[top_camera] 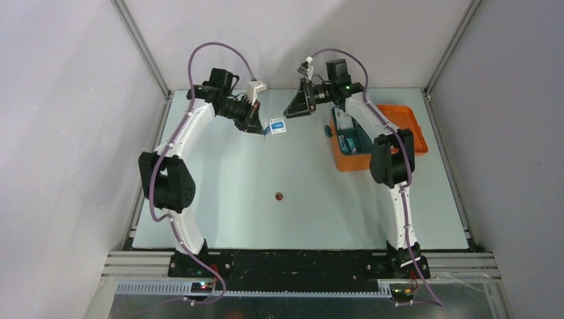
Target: Organize the medicine kit
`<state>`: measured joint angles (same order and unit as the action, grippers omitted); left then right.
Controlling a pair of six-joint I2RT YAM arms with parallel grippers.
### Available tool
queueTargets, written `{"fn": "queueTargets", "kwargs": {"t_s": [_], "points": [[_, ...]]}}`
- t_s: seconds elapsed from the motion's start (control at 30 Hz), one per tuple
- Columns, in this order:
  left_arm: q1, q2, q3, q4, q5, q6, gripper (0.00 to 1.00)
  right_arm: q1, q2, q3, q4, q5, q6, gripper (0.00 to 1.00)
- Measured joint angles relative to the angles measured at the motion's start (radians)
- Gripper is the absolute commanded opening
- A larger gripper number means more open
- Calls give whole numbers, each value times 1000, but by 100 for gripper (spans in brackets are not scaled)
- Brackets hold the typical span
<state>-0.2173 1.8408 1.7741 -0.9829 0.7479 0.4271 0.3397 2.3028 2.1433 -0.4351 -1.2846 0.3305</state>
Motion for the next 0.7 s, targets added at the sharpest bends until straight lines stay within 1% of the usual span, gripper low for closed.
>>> {"fn": "queueTargets", "kwargs": {"t_s": [0.03,0.07,0.3,0.37,0.4,0.43,0.47,0.5,0.57,0.6,0.63,0.67,0.7], "points": [[-5,9,9,0,0,0,0,2,0,1,19,-14,12,76],[-8,19,19,-1,-1,0,0,5,0,2,33,-23,24,75],[-13,87,106,8,-12,-2,0,11,14,8,58,-38,42,71],[-16,102,128,15,-16,-2,0,13,23,8,53,-37,39,66],[-17,105,135,17,-18,-3,0,13,27,10,51,-37,38,59],[-19,110,142,21,-21,-7,0,13,31,10,51,-37,35,54],[-21,113,146,25,-22,-9,0,13,35,10,49,-37,33,45],[-23,116,150,28,-23,-10,0,14,39,11,48,-37,32,40],[-28,119,153,35,-28,-10,0,18,43,11,47,-36,33,26],[-30,121,153,35,-29,-11,0,19,45,11,45,-34,30,22],[-32,122,153,36,-30,-12,0,21,45,11,43,-31,27,13],[-32,123,153,37,-30,-13,0,22,45,11,42,-28,25,8],[-33,124,153,38,-31,-17,0,24,45,11,41,-25,21,0]]}}
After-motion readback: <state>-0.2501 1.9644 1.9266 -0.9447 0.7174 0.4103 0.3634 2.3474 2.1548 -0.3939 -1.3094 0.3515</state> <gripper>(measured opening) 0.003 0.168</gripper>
